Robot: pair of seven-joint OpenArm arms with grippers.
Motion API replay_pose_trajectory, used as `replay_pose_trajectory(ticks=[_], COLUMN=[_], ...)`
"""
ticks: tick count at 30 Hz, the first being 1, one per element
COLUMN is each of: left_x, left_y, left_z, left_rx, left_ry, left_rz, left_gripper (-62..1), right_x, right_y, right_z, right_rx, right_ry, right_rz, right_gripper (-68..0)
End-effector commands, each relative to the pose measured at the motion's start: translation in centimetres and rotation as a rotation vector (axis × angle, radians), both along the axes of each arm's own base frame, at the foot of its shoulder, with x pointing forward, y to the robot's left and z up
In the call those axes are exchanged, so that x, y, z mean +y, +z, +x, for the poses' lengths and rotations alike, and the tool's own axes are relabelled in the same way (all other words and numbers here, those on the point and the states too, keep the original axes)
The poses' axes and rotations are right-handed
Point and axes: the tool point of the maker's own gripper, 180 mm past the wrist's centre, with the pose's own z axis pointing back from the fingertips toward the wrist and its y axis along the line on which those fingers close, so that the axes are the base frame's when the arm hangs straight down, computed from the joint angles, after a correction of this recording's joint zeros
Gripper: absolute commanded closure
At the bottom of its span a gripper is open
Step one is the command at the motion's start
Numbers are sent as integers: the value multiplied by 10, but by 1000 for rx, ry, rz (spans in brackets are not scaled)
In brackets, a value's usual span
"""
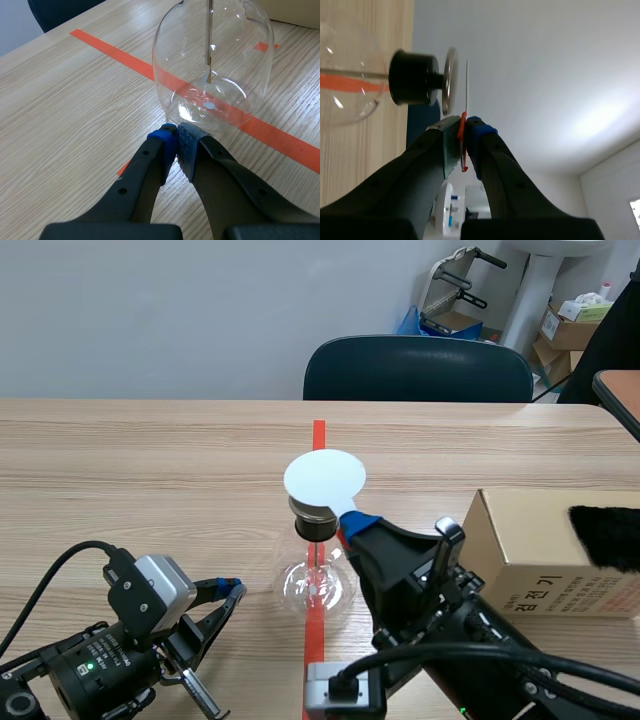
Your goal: Do the electroscope experiment
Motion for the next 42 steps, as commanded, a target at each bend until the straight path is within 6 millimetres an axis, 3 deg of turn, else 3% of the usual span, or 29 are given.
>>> replay_pose_trajectory(ticks=[1,9,18,42], left_x=[-3,-3,-3,-3], left_y=[5,5,5,4], left_z=[1,1,1,1], left_rx=[-12,-13,-12,-13], left_ry=[4,4,5,0], left_rz=[-22,-22,-22,-15], left_gripper=[-26,-26,-26,-26], right_x=[-9,-50,-84,-86], right_y=[10,15,18,11], right_z=[9,31,40,41], right_rx=[-36,-46,-55,-25], right_ry=[-47,-303,-499,-513], right_rz=[12,47,70,48], right_gripper=[-20,-20,-20,-20])
